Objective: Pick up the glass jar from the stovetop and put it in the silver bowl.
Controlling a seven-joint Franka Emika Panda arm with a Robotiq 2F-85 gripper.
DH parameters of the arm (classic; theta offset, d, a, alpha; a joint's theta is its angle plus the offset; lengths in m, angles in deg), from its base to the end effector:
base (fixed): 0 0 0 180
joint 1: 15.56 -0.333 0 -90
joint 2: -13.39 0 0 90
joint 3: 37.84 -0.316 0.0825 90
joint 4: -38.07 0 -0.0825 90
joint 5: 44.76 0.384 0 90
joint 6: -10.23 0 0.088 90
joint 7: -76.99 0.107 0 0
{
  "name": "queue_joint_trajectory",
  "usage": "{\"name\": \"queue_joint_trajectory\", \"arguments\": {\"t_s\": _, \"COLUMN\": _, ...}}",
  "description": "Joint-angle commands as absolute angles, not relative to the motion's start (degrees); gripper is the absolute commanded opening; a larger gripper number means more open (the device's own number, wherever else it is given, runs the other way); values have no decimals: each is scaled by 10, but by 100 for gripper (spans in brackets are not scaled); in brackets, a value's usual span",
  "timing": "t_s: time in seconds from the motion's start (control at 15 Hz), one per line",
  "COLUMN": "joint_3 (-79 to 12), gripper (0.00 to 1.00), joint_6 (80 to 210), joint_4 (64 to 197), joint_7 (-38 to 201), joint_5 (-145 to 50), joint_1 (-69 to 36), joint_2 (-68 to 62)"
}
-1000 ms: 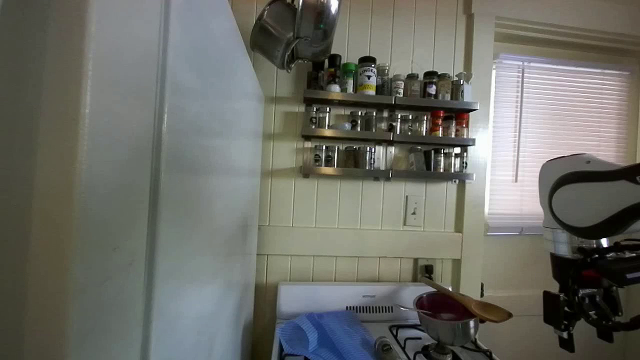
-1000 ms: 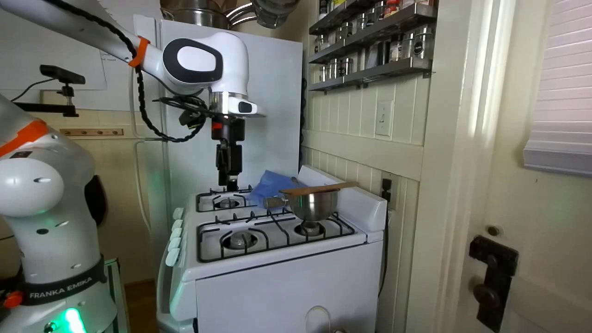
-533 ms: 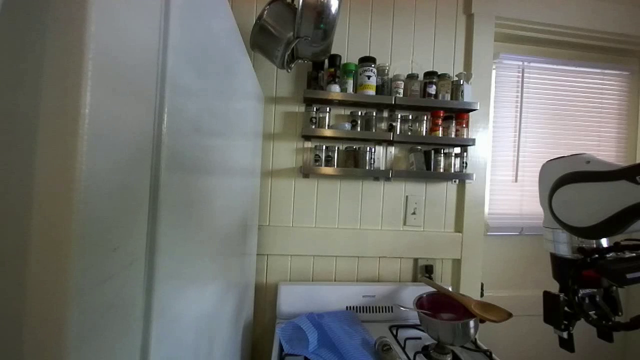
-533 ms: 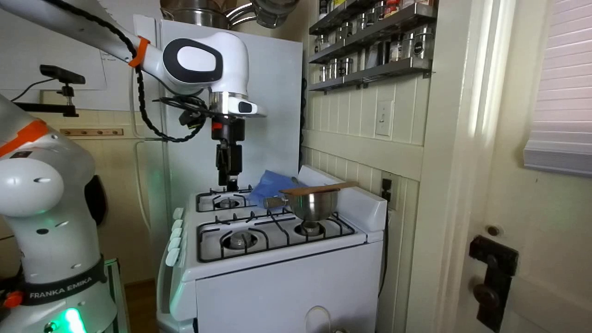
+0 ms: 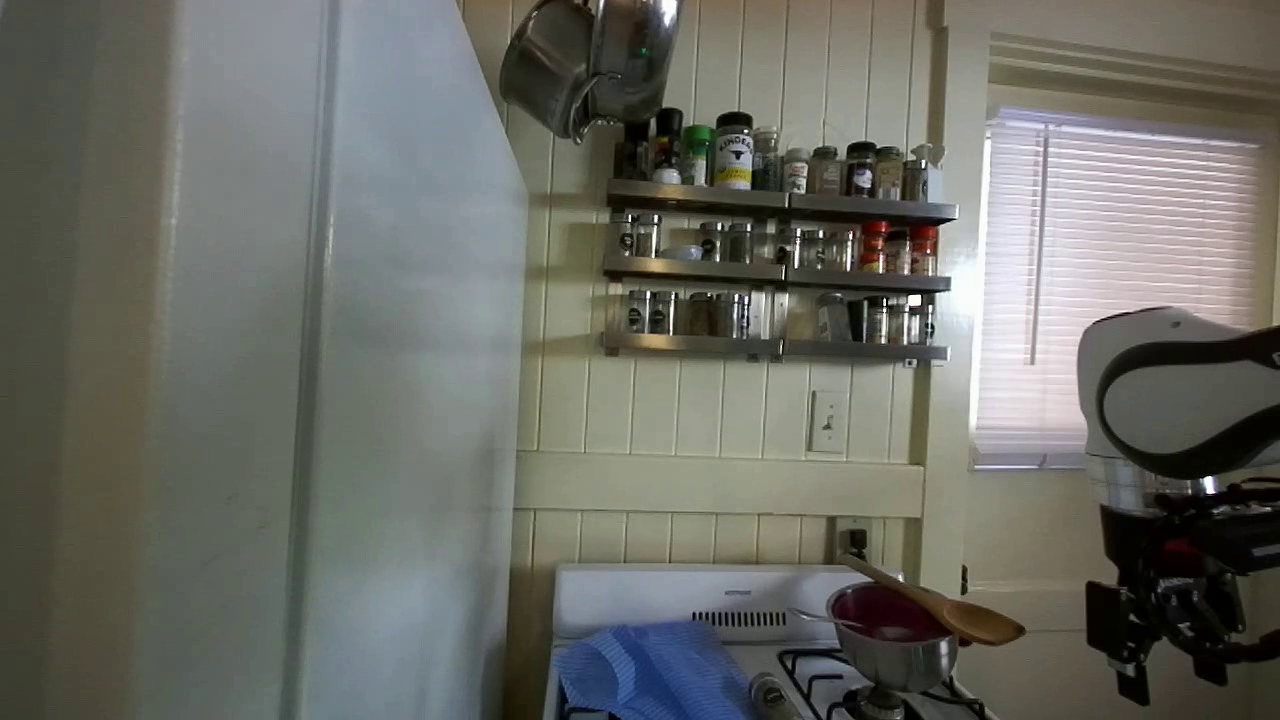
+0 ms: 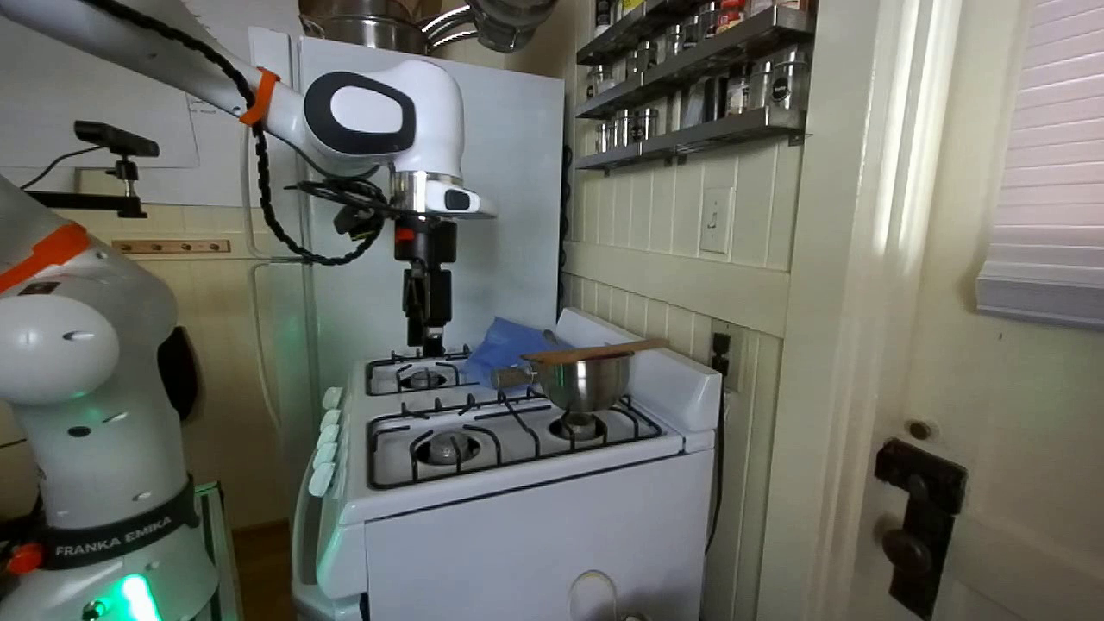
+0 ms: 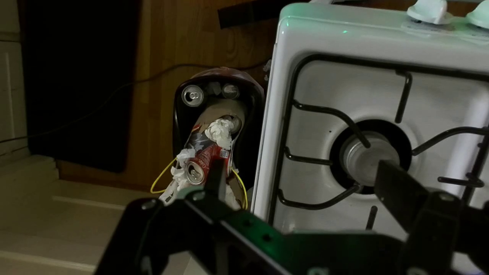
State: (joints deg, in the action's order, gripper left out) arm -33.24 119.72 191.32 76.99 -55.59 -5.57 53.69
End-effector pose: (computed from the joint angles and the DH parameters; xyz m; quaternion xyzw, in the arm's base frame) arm 0.3129 -0.0947 0.4413 0.9942 -0.0824 -0.0370 0.0581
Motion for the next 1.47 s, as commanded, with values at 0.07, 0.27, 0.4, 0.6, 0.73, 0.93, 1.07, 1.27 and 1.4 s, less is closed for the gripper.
{"name": "queue_joint_trajectory", "arguments": {"t_s": 0.07, "joint_3": -329, "gripper": 100, "joint_6": 1196, "joint_4": 1912, "joint_7": 772, "joint_5": -558, "joint_1": -60, "joint_2": 537}}
{"name": "queue_joint_trajectory", "arguments": {"t_s": 0.27, "joint_3": -329, "gripper": 100, "joint_6": 1196, "joint_4": 1912, "joint_7": 772, "joint_5": -558, "joint_1": -60, "joint_2": 537}}
{"name": "queue_joint_trajectory", "arguments": {"t_s": 0.4, "joint_3": -329, "gripper": 100, "joint_6": 1196, "joint_4": 1912, "joint_7": 772, "joint_5": -558, "joint_1": -60, "joint_2": 537}}
{"name": "queue_joint_trajectory", "arguments": {"t_s": 0.6, "joint_3": -329, "gripper": 100, "joint_6": 1196, "joint_4": 1912, "joint_7": 772, "joint_5": -558, "joint_1": -60, "joint_2": 537}}
{"name": "queue_joint_trajectory", "arguments": {"t_s": 0.73, "joint_3": -329, "gripper": 100, "joint_6": 1196, "joint_4": 1912, "joint_7": 772, "joint_5": -558, "joint_1": -60, "joint_2": 537}}
{"name": "queue_joint_trajectory", "arguments": {"t_s": 0.93, "joint_3": -326, "gripper": 100, "joint_6": 1209, "joint_4": 1917, "joint_7": 778, "joint_5": -536, "joint_1": -68, "joint_2": 540}}
{"name": "queue_joint_trajectory", "arguments": {"t_s": 1.07, "joint_3": -328, "gripper": 100, "joint_6": 1239, "joint_4": 1919, "joint_7": 779, "joint_5": -526, "joint_1": -75, "joint_2": 541}}
{"name": "queue_joint_trajectory", "arguments": {"t_s": 1.27, "joint_3": -332, "gripper": 100, "joint_6": 1286, "joint_4": 1913, "joint_7": 780, "joint_5": -524, "joint_1": -76, "joint_2": 536}}
{"name": "queue_joint_trajectory", "arguments": {"t_s": 1.4, "joint_3": -328, "gripper": 100, "joint_6": 1317, "joint_4": 1907, "joint_7": 771, "joint_5": -524, "joint_1": -77, "joint_2": 530}}
